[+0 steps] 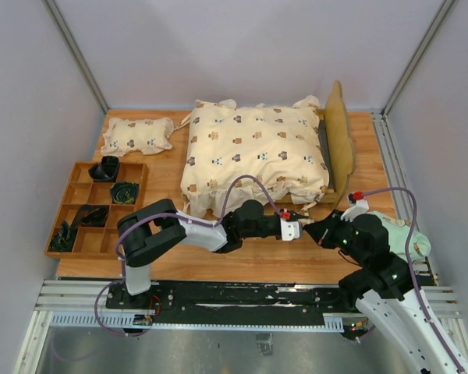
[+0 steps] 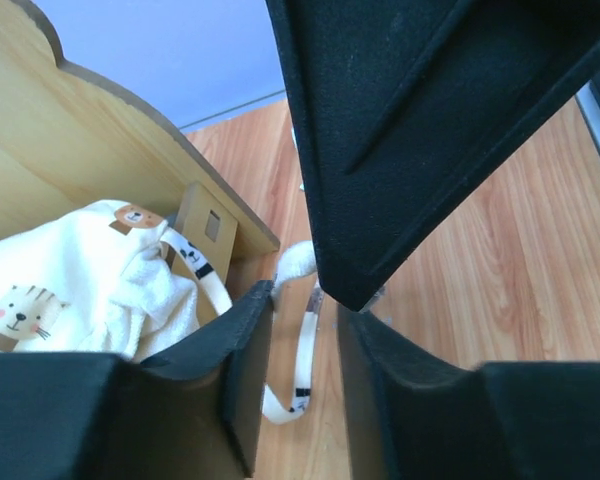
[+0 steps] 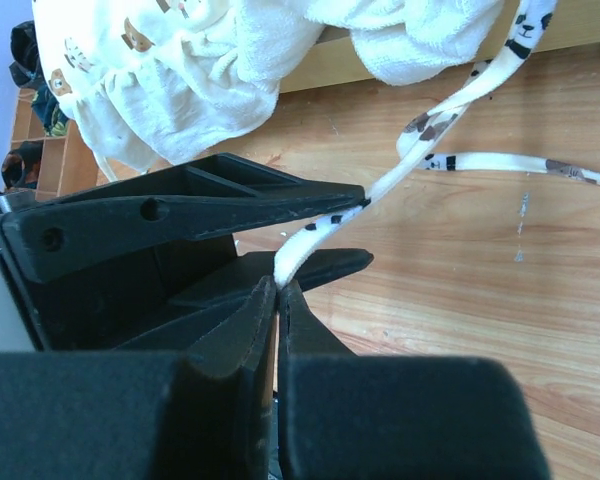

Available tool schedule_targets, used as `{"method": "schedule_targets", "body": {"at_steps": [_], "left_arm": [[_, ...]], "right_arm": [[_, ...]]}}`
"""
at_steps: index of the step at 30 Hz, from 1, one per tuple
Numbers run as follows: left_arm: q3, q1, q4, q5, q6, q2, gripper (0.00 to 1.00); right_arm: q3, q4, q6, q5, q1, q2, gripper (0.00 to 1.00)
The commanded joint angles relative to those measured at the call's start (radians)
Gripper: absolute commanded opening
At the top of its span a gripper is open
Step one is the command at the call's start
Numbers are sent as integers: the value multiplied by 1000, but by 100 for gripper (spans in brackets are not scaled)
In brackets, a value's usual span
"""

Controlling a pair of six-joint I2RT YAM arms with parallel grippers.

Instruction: Set up the pet bed

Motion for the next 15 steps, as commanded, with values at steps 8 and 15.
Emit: {"method": "schedule_targets", "body": {"at_steps": [8,15], "left_arm": [[13,-2,136,-51,-27,25,0],[-29,17,224,-73,-102,38,0]], "right_arm": [[4,12,36,-7,1,-23,0],[85,-241,359,256,1,-41,32]]}}
